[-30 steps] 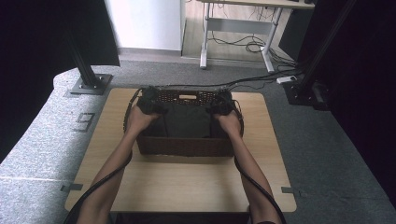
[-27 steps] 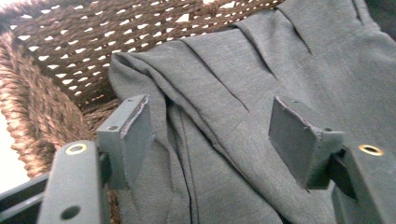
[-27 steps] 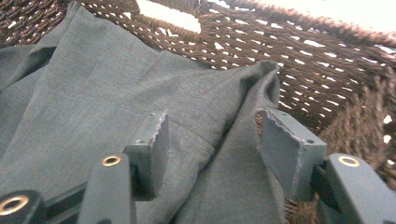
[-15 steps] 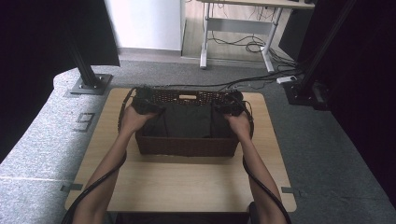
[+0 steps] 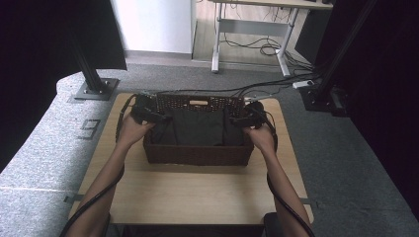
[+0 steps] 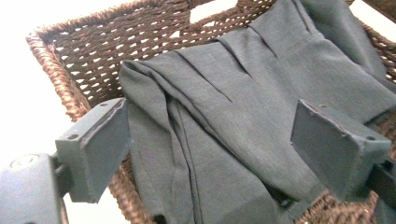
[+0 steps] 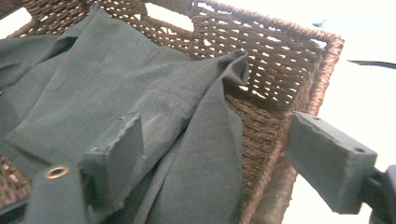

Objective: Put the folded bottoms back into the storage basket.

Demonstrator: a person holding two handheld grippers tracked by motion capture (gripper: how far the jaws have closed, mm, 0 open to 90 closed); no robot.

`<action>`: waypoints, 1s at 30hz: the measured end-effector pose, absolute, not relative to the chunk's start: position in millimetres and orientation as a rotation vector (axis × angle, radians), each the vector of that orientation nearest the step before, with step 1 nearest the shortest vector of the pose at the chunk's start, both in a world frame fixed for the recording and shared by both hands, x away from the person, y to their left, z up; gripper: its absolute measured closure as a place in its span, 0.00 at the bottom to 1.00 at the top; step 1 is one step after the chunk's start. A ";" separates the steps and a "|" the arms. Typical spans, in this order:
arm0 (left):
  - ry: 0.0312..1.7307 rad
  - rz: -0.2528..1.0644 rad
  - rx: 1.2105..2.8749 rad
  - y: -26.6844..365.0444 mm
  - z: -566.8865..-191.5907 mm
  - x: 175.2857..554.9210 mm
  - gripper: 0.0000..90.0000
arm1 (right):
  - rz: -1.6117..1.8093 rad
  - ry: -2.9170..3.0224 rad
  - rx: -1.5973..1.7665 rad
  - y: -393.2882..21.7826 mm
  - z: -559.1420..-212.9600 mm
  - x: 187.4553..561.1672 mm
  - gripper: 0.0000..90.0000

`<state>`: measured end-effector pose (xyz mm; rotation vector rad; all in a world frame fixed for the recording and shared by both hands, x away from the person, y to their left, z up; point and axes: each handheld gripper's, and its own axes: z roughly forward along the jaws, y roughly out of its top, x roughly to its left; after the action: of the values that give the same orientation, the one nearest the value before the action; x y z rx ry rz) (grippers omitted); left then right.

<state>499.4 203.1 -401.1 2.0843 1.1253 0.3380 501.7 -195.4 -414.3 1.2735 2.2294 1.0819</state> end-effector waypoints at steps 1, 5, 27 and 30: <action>1.120 0.339 2.081 204.1 -400.7 497.2 0.12 | 1.079 2.231 1.265 -195.9 -413.9 499.0 0.19; 1.096 0.345 2.073 207.9 -398.5 487.4 0.10 | 1.083 2.239 1.239 -198.1 -412.5 488.7 0.15; 1.025 0.404 2.038 240.5 -437.3 402.1 0.00 | 1.099 2.244 1.145 -220.2 -436.2 414.3 0.00; 1.040 0.394 2.025 246.2 -453.9 394.7 0.00 | 1.093 2.244 1.160 -222.7 -449.4 406.8 0.00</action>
<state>394.7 246.2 -453.9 2.0251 1.0401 0.3938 406.8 -222.7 -449.4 1.1603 2.2436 1.0933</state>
